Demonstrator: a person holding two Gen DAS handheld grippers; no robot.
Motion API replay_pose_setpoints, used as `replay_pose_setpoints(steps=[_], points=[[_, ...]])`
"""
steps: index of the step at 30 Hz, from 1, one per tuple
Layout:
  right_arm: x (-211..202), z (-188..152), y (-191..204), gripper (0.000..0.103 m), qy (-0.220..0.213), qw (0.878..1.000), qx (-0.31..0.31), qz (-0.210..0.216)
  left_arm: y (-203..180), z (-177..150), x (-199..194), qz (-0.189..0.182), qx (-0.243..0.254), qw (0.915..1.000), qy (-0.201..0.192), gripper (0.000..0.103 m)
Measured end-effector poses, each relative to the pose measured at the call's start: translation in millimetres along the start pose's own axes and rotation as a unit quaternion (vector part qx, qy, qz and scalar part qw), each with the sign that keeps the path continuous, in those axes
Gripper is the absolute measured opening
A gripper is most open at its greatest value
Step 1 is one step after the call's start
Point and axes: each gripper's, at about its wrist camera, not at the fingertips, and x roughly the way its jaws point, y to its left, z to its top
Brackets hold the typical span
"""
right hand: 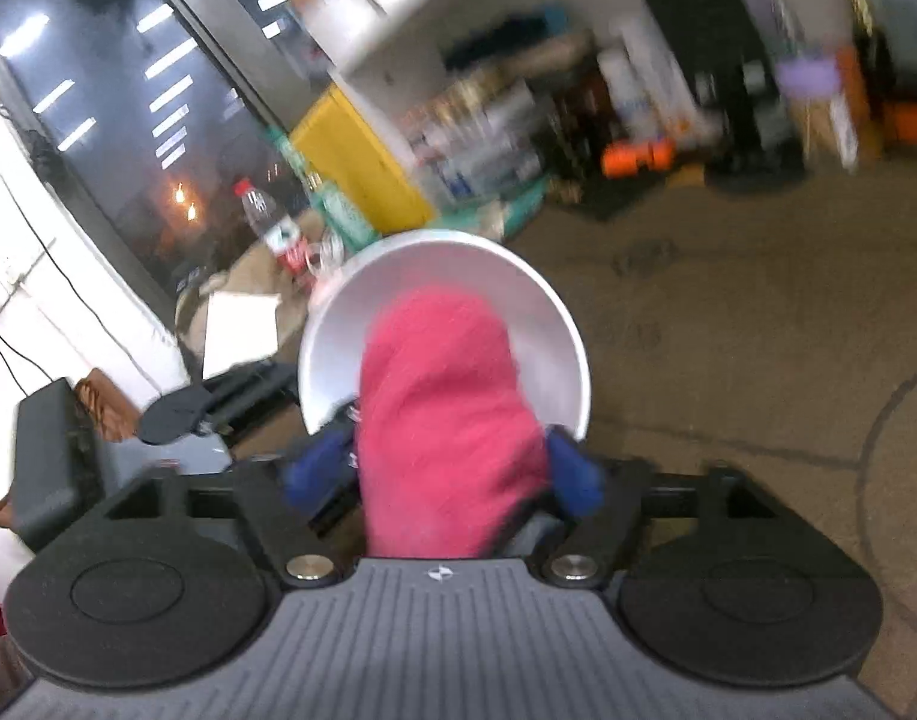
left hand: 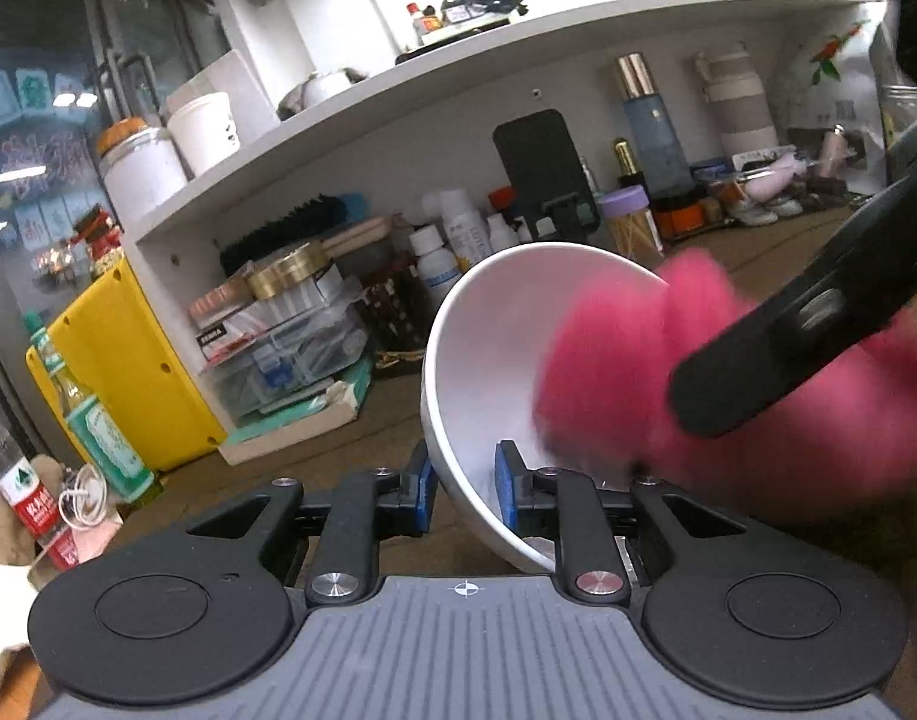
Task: Clean bowl
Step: 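Lift and tilt the bowl with the left gripper while the right gripper brings the pink towel inside, then wipe the bowl interior with the pink towel in the right gripper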
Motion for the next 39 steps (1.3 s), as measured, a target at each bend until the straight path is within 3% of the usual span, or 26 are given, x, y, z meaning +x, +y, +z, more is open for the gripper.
replay_pose_setpoints(steps=[1, 2, 3, 4, 7, 11, 17, 19, 20, 21, 23, 24, 26, 30, 31, 32, 35, 36, 37, 38, 39], points=[[-2.8, -3.4, 4.7, 0.096, -0.013, 1.000, -0.015, -0.014, 0.4, -0.8, 0.5, -0.001, -0.002, 1.0000, 0.001, 0.026], [-5.0, -6.4, 8.8, 0.079, -0.023, 0.999, -0.027, -0.027, 0.8, -2.5, 0.7, -0.003, -0.005, 1.0000, 0.002, 0.027], [-3.7, -7.3, 9.6, 0.036, -0.021, 0.999, -0.025, -0.031, 0.9, -3.0, 0.3, -0.003, -0.007, 1.0000, 0.003, 0.027], [0.2, -9.4, 10.4, 0.022, -0.016, 0.998, -0.028, -0.046, 1.1, -2.7, 0.2, -0.004, -0.008, 1.0000, 0.003, 0.027], [9.4, -15.3, 15.0, 0.023, -0.002, 0.996, -0.046, -0.081, 1.1, -2.7, -1.0, -0.016, -0.012, 0.9998, 0.006, 0.027], [12.7, -26.8, 41.0, 0.029, 0.011, 0.983, -0.139, -0.120, -2.4, -2.9, -1.0, -0.015, -0.001, 0.9999, 0.005, 0.028], [29.2, -16.1, 38.4, 0.024, 0.073, 0.983, -0.140, -0.089, -6.7, -3.2, -4.1, -0.018, 0.017, 0.9997, -0.005, 0.032], [31.1, -12.0, 44.0, 0.020, 0.074, 0.976, -0.174, -0.109, -9.3, -3.0, -2.6, -0.013, 0.025, 0.9996, 0.000, 0.031], [31.7, -13.7, 54.8, 0.018, 0.066, 0.963, -0.219, -0.140, -8.1, -3.0, -0.5, -0.018, 0.020, 0.9996, 0.008, 0.037], [32.3, -15.9, 66.3, 0.017, 0.056, 0.946, -0.267, -0.174, -6.6, -3.1, 1.9, -0.023, 0.015, 0.9995, 0.016, 0.037], [33.9, -26.0, 93.3, 0.017, 0.013, 0.884, -0.396, -0.249, -2.5, -3.1, 5.9, -0.034, 0.002, 0.9990, 0.030, 0.037], [35.1, -27.9, 96.1, 0.017, 0.009, 0.874, -0.412, -0.258, 0.3, -3.1, 7.6, -0.039, -0.005, 0.9986, 0.035, 0.037], [43.4, -37.7, 106.0, 0.016, -0.005, 0.821, -0.490, -0.293, 1.2, -3.6, 7.9, -0.041, -0.007, 0.9984, 0.037, 0.037], [75.2, -64.9, 104.3, 0.017, 0.009, 0.704, -0.620, -0.347, 3.5, -5.3, 4.2, -0.053, -0.014, 0.9982, 0.025, 0.038], [83.7, -68.7, 98.3, 0.018, 0.017, 0.687, -0.635, -0.354, 3.8, -5.3, 3.1, -0.055, -0.015, 0.9982, 0.021, 0.038], [90.7, -70.2, 93.0, 0.018, 0.026, 0.678, -0.641, -0.358, 3.0, -4.6, 1.0, -0.052, -0.015, 0.9984, 0.013, 0.038], [85.3, -36.1, 87.7, 0.019, 0.058, 0.805, -0.500, -0.315, -2.7, -2.3, -2.0, -0.043, -0.004, 0.9991, -0.003, 0.037], [82.1, -26.8, 83.2, 0.019, 0.066, 0.835, -0.458, -0.298, -4.7, -2.0, -2.4, -0.040, 0.002, 0.9992, -0.006, 0.039], [75.2, -14.8, 73.3, 0.019, 0.075, 0.877, -0.393, -0.266, -6.5, -1.8, -2.8, -0.037, 0.008, 0.9992, -0.008, 0.039], [68.5, -3.9, 63.5, 0.019, 0.083, 0.912, -0.328, -0.233, -8.2, -1.6, -3.1, -0.035, 0.014, 0.9992, -0.010, 0.039], [63.3, 0.6, 53.8, 0.019, 0.087, 0.934, -0.279, -0.206, -8.5, -1.4, -3.2, -0.035, 0.016, 0.9992, -0.010, 0.039]])
